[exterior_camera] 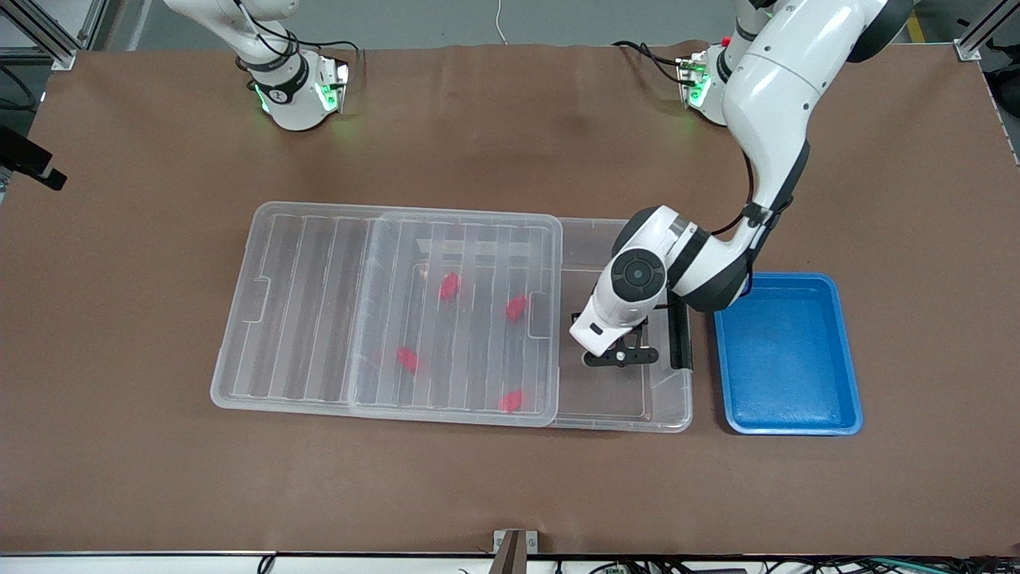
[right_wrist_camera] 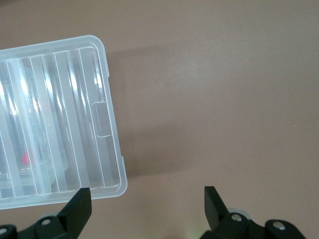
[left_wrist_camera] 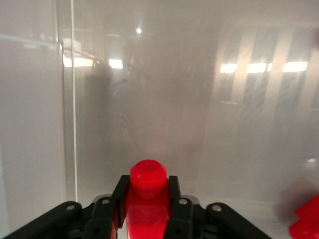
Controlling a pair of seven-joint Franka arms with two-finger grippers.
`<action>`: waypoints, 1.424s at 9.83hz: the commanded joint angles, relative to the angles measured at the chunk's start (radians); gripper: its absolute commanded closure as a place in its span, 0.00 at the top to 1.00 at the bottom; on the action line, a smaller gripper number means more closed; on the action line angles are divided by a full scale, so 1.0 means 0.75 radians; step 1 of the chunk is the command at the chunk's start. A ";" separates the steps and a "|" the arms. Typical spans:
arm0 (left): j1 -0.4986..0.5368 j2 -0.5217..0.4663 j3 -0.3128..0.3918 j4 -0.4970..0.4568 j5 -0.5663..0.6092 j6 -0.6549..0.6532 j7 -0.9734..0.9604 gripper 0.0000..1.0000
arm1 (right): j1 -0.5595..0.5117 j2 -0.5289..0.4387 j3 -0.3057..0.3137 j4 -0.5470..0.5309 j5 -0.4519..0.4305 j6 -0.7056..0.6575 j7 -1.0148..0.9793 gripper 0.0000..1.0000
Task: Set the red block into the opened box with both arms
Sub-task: 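Carry the red block over the uncovered box section and lower it with the left gripper, then open the left gripper to drop the block into the box and lift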
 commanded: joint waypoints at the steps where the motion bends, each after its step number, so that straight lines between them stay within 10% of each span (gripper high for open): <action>1: 0.010 0.047 0.001 -0.024 0.017 0.041 0.008 0.02 | -0.005 -0.014 0.007 -0.015 0.005 0.001 -0.014 1.00; 2: 0.010 0.069 0.001 -0.019 0.013 0.065 -0.010 0.15 | -0.007 -0.014 0.007 -0.015 0.003 -0.001 -0.014 1.00; 4: 0.017 0.061 0.005 -0.017 0.029 0.078 0.010 0.99 | -0.007 -0.014 0.007 -0.015 0.003 -0.001 -0.014 1.00; 12: 0.196 -0.425 -0.012 0.176 0.027 -0.273 0.006 1.00 | -0.005 0.098 0.011 -0.021 0.028 0.021 -0.164 0.95; 14: 0.274 -0.503 -0.024 0.273 0.015 -0.500 0.079 1.00 | -0.009 0.281 0.009 -0.038 0.103 0.086 -0.477 0.35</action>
